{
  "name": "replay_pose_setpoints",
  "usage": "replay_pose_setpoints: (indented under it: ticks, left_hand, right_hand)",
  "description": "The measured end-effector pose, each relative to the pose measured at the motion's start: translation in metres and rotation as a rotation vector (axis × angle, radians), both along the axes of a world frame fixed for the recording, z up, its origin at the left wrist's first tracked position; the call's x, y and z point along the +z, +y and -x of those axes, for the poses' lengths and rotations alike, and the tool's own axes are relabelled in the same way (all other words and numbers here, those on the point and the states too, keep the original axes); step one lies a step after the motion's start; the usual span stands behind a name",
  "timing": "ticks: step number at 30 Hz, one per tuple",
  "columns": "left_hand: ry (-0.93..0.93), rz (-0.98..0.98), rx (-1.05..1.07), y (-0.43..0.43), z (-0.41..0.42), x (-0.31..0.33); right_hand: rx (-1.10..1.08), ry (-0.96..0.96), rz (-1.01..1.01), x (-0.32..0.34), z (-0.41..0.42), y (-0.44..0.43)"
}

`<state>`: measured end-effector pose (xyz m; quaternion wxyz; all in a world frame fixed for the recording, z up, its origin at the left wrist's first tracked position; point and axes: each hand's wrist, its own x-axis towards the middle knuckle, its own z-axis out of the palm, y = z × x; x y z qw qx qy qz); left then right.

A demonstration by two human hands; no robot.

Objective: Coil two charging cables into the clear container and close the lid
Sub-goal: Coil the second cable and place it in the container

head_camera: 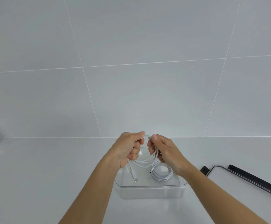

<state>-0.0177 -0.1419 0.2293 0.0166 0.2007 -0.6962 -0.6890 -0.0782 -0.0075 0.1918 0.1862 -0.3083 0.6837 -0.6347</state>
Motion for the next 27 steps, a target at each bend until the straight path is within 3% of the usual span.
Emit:
replay_pose_setpoints:
  ticks: [4, 11, 18, 27]
  left_hand:
    - [0.029, 0.002, -0.007, 0.003, -0.001, 0.000]
    - [-0.016, -0.274, -0.062, -0.003, -0.005, -0.003]
    - [-0.079, -0.083, -0.070, -0.014, -0.013, -0.008]
    - [-0.095, -0.048, -0.079, -0.025, -0.017, -0.022]
  right_hand:
    - [-0.085, 0.074, 0.021, -0.001, -0.003, -0.009]
    - [-0.207, 0.143, 0.055, -0.007, 0.002, -0.011]
    - [-0.261, 0.168, 0.011, -0.008, 0.009, -0.004]
    - [-0.305, 0.277, -0.070, -0.017, 0.016, 0.002]
